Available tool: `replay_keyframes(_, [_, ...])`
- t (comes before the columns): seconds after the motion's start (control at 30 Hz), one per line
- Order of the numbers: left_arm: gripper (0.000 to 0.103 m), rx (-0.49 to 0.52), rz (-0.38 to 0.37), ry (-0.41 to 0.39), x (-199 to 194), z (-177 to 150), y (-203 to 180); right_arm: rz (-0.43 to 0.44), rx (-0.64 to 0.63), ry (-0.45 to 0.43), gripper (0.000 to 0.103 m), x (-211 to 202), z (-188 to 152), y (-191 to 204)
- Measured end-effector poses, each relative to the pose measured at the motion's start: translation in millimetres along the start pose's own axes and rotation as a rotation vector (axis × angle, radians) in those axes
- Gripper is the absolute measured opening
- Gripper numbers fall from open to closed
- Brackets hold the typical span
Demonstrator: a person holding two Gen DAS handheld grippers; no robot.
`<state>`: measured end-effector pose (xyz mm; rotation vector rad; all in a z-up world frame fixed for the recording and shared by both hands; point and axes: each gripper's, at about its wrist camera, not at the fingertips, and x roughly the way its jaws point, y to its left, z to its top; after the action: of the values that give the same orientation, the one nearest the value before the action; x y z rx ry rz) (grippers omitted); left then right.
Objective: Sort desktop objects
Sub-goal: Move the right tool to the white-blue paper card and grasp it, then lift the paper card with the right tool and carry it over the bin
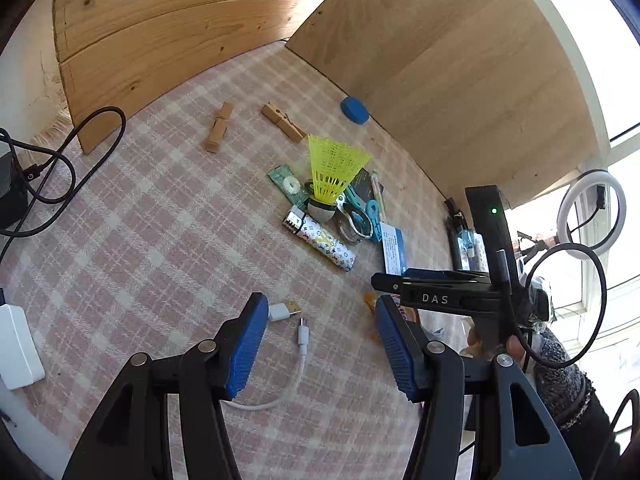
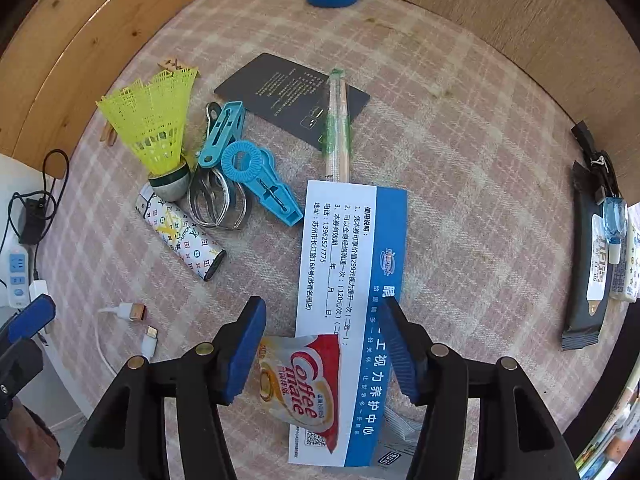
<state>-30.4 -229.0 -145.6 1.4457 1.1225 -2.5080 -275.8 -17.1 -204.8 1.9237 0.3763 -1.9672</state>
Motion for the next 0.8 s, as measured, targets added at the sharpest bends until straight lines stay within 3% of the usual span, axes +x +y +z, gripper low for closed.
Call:
replay_keyframes(0.23, [0.060,-0.025,0.007,-0.009,-10.6,-10.7,15.6,-0.082,-0.069,-0.022,0.058,2.6,4.7,11.4])
replay_keyframes(0.43, [0.060,-0.048,0.008,-0.013,-12.9,-18.9,25.5,-0.043,0.031,0.001,0.058,-3.5,15.9,-12.1])
replay_keyframes(0.8, [0.060,-0.039,0.013,-0.019,-11.8,-22.7,20.1,-0.072,-0.021,0.041,0.057,-5.8,18.5,-14.0])
